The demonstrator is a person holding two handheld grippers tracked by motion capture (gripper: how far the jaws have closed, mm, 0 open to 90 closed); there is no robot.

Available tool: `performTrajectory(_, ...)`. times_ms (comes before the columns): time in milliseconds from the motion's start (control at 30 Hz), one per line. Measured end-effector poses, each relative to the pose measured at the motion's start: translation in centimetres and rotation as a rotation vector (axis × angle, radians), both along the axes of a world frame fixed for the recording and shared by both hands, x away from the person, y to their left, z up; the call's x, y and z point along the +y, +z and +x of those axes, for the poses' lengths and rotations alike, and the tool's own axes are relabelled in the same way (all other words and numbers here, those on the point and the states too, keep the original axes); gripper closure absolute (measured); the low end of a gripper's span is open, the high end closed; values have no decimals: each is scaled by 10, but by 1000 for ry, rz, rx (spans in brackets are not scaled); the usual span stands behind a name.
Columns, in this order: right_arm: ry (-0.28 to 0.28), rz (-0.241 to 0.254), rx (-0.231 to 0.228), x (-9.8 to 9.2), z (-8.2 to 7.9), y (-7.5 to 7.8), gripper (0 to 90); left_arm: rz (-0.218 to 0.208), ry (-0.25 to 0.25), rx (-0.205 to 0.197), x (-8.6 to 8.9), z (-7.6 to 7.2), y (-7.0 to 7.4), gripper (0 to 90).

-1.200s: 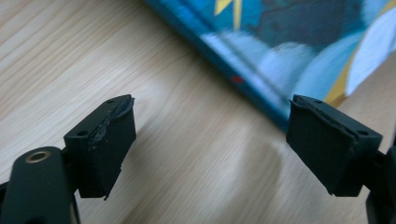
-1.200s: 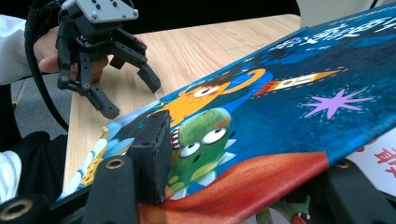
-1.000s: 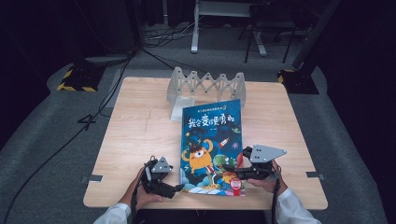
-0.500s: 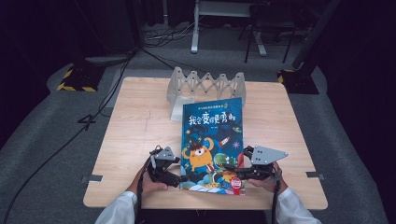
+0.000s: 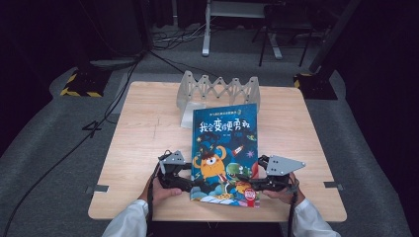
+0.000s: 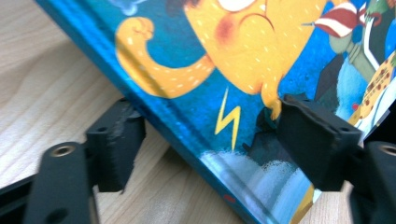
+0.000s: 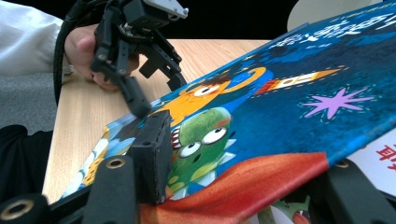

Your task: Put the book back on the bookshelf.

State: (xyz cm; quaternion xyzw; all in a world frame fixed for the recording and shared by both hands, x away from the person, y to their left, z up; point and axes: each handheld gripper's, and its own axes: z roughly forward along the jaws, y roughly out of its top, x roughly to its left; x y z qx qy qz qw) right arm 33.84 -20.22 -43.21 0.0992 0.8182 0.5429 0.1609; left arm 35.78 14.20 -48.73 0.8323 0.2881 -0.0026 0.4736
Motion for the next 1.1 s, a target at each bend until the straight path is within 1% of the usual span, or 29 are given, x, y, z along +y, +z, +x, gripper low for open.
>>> performTrajectory(100, 18, -2, -5, -1, -2, 1, 493, -26, 18, -6, 2, -2, 2, 286)
performTrajectory(133, 31, -4, -6, -1, -3, 1, 505, -28, 28, -15, 3, -4, 3, 331)
performTrajectory(200, 36, -4, -6, -1, -4, 1, 512, -31, 25, -20, 5, -4, 4, 365)
performTrajectory(233, 43, -5, -5, -2, -4, 1, 519, -36, 25, -27, 6, -4, 4, 365)
performTrajectory(333, 71, -5, 7, -3, -7, 2, 554, -44, 21, -45, 9, -8, 7, 413)
performTrajectory(367, 76, -6, 8, -4, -9, 3, 565, -57, 17, -55, 10, -9, 8, 430)
performTrajectory(400, 90, -9, 7, -5, -12, 4, 576, -81, 16, -70, 12, -9, 10, 437)
performTrajectory(433, 101, -13, 5, -6, -15, 4, 586, -119, 15, -76, 14, -8, 13, 435)
performTrajectory(467, 115, -13, 4, -7, -19, 4, 588, -144, 9, -77, 15, -7, 16, 420)
performTrajectory(500, 124, -15, 1, -7, -23, 4, 588, -155, -2, -78, 15, -5, 19, 400)
performTrajectory(533, 133, -17, 2, -6, -26, 4, 588, -155, -8, -79, 14, -4, 21, 381)
performTrajectory(600, 144, -21, -6, -4, -30, 5, 587, -150, -36, -67, 9, -2, 22, 345)
performTrajectory(633, 146, -25, -13, -4, -31, 5, 587, -147, -41, -64, 7, -1, 23, 316)
performTrajectory(700, 145, -27, -11, -3, -30, 5, 587, -135, -46, -54, 3, 1, 24, 281)
performTrajectory(767, 146, -21, -1, -4, -28, 4, 587, -138, -41, -55, 4, 3, 26, 277)
performTrajectory(800, 145, -21, -1, -4, -28, 4, 588, -148, -32, -56, 4, 4, 26, 292)
performTrajectory(900, 129, -38, -20, -4, -26, 5, 596, -188, -12, -92, 11, 3, 31, 376)
performTrajectory(933, 122, -45, -27, -4, -25, 5, 598, -206, -1, -111, 14, 1, 34, 404)
performTrajectory(967, 111, -53, -32, -4, -23, 5, 612, -212, 4, -125, 16, 0, 36, 441)
performTrajectory(1000, 113, -51, -28, -5, -22, 4, 626, -214, 6, -136, 17, -2, 39, 461)
performTrajectory(1100, 89, -49, -21, -5, -19, 2, 634, -198, 10, -172, 17, -8, 45, 460)
